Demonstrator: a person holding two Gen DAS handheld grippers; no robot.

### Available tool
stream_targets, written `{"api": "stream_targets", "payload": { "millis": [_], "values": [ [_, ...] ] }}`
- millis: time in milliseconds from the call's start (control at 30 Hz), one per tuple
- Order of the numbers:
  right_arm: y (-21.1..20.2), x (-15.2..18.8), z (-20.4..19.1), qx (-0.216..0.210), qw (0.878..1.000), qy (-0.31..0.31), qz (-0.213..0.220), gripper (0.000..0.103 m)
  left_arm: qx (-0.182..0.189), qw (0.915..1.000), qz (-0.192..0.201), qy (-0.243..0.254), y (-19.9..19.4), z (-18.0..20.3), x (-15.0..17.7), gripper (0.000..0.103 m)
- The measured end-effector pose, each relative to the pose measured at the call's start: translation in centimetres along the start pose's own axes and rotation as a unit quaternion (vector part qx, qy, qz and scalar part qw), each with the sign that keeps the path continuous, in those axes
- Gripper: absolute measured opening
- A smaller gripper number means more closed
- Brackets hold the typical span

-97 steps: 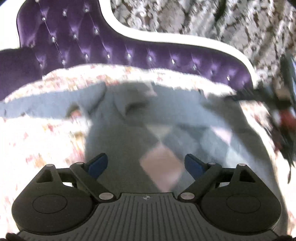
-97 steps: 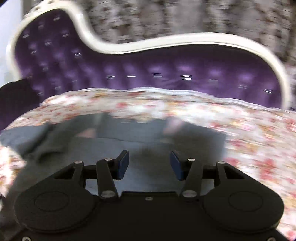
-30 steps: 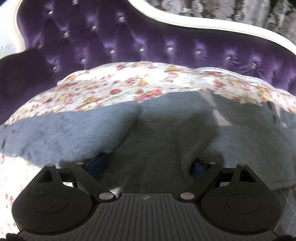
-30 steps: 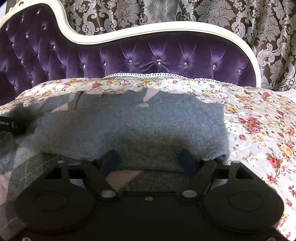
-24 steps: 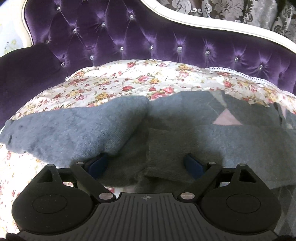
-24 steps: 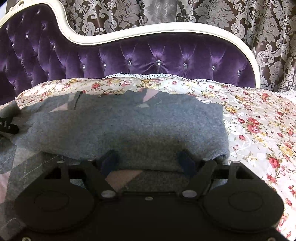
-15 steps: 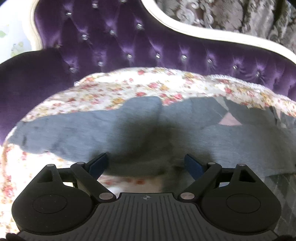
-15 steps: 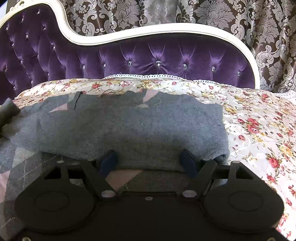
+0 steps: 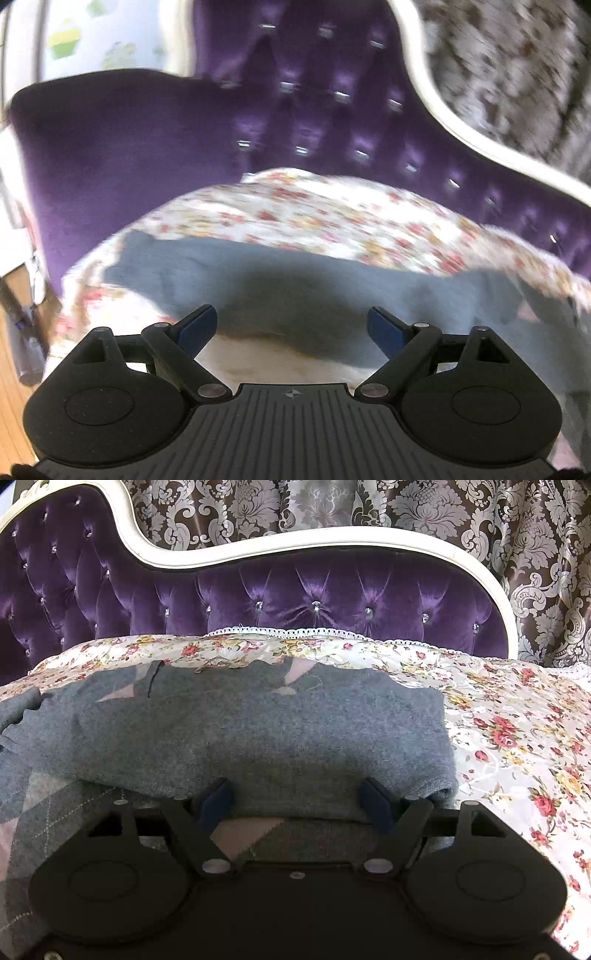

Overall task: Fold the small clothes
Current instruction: 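Move the left tool to the other sleeve and grasp its cuff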

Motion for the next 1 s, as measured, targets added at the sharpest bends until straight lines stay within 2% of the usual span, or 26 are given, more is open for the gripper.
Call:
{"api": "stream_targets", "payload": {
  "millis": [167,267,400,500,667,833,933,967,1000],
  "values": [
    [0.8,-1.2,0.5,-0.008,0.999,0.003,-0.034,0.084,-0.036,0.9981,0.001,-0.050,0.9,-4.9,-1.2,0.089],
    [1.2,-2.0,0.2,-0.009,0.998,-0.004,-0.062,0.089,-0.044,0.9954,-0.006,-0.085,1.8,-7.3,-1.5,0.089],
    [1.4,-1.5,-0.2,-0.006,0.998,-0.001,-0.059,0.095,-0.056,0.9881,-0.010,-0.143,3.0,-10.0,-1.5,0.089],
    [1.3,-1.1,-0.3,-0.004,0.999,0.000,-0.049,0.096,-0.052,0.9842,-0.019,-0.168,4.3,-10.8,-1.1,0.089],
    [1.3,-1.0,-0.2,-0.006,0.999,0.004,-0.043,0.098,-0.049,0.9819,-0.031,-0.181,6.1,-10.6,-0.6,0.089],
    [1.3,-0.9,-0.4,-0.004,0.999,0.002,-0.037,0.099,-0.056,0.9813,-0.001,-0.184,6.5,-10.5,-1.1,0.087],
    [1.3,-0.9,-0.4,-0.003,0.999,0.002,-0.034,0.099,-0.055,0.9789,0.003,-0.197,6.8,-10.8,-1.5,0.075],
    [1.3,-0.9,-0.4,-0.003,0.999,0.002,-0.034,0.099,-0.057,0.9793,0.002,-0.194,7.0,-10.8,-1.7,0.056],
    [1.2,-0.9,-0.5,-0.002,0.999,0.001,-0.033,0.099,-0.063,0.9804,0.001,-0.187,7.1,-10.8,-1.9,0.024]
  ]
}}
Point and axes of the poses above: each gripper's, at about its wrist camera, not at the fingertips, and y roughly the way its jaws point, z to its right, x to its underside, the point moved 1 cm from there along y, roughly the way its jaws point, and after that the axes turned 10 degrees about z, right-handed, at the moved point
